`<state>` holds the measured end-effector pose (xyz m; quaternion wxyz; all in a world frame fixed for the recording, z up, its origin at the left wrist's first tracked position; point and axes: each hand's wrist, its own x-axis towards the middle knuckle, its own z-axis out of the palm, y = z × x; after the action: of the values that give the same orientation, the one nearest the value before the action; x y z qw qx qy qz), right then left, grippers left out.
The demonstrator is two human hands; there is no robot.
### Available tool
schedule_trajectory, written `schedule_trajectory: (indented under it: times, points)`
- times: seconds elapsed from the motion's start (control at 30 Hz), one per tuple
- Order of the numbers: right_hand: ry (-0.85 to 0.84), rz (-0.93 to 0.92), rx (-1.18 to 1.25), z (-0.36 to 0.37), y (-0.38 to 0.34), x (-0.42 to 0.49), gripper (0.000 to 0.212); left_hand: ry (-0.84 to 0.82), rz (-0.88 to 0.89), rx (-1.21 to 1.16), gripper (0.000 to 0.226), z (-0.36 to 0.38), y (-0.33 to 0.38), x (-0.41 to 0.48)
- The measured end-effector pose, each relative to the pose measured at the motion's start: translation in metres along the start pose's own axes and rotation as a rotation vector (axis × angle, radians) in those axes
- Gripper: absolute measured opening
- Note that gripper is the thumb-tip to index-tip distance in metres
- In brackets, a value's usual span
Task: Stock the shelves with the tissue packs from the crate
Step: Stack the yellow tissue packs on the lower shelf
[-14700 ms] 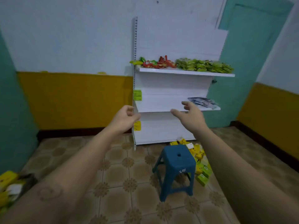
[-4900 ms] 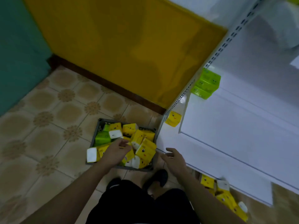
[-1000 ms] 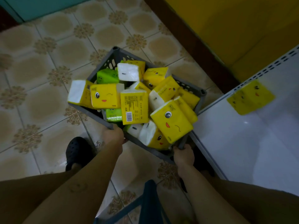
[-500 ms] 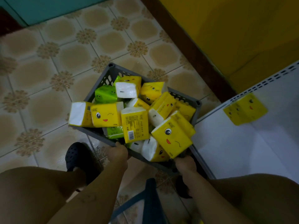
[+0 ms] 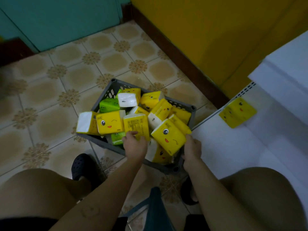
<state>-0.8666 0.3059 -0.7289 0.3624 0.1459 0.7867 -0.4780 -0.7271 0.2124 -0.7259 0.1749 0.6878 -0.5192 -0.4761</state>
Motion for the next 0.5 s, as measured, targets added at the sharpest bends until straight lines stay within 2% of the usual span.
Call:
schedule_trajectory:
  times: [0.13,0.27,0.37,0.43,0.5]
  points:
    - [-0.187,0.052,0.088,0.005,0.001,-0.007,0.059,-0.244,0.102,0.132,0.060,0.025,0.027,-0.010]
    - [-0.282,0.106,0.031,-0.001,-0.004,-0.010,0.071,-0.435,0.018,0.032,0.050,0.027,0.043,-0.016]
    - [-0.272,0.081,0.029,-0.014,-0.017,-0.020,0.066,-0.428,0.042,0.024,0.044,0.020,0.050,-0.021]
    - [-0.289,0.054,0.031,-0.021,-0.025,-0.028,0.057,-0.374,0.104,0.013,0.032,0.014,0.058,-0.027]
    - [-0.287,0.001,0.033,-0.026,-0.034,-0.035,0.054,-0.336,0.136,-0.012,0.030,0.006,0.069,-0.035]
